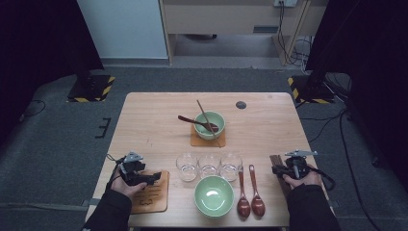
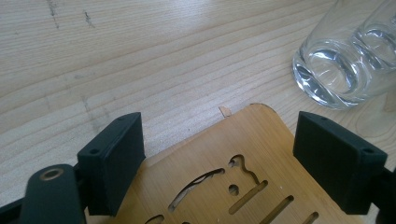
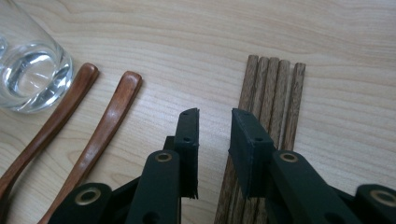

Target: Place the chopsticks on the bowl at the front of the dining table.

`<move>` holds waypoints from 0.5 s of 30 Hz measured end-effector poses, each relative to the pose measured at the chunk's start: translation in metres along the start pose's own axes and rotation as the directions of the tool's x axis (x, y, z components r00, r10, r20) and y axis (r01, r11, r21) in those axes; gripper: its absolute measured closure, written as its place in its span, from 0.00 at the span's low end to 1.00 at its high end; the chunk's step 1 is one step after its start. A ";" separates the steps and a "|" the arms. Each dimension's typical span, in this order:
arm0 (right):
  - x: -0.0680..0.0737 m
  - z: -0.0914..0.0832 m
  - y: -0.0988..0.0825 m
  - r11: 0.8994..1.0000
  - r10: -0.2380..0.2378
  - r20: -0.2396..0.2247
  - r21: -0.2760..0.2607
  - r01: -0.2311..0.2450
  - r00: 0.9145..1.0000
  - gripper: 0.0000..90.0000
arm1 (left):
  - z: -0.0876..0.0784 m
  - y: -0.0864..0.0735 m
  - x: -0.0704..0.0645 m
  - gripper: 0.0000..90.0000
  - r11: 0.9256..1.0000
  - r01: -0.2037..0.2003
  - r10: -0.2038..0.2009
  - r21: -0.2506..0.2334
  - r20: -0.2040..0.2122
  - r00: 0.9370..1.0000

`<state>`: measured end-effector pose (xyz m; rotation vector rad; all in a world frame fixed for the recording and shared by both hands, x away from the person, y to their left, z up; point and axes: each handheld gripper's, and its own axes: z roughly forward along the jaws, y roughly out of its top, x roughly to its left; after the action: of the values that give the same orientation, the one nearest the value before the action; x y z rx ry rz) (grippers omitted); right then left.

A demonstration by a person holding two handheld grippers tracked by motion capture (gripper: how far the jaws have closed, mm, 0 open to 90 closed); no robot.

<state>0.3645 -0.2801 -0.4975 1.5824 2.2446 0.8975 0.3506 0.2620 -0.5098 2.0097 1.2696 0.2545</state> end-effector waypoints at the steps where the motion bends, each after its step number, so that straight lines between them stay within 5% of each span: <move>1: 0.000 0.001 0.000 1.000 0.000 0.001 0.005 0.000 1.000 0.81 | 0.000 0.000 0.000 0.18 1.000 0.000 0.000 -0.001 -0.001 1.000; 15: -0.002 0.006 -0.004 0.997 -0.001 0.025 0.081 -0.001 1.000 0.81 | 0.000 0.000 0.000 0.18 1.000 0.000 0.000 0.000 0.000 1.000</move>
<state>0.3650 -0.2805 -0.5049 1.6181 2.2910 0.7918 0.3506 0.2623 -0.5097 2.0097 1.2704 0.2545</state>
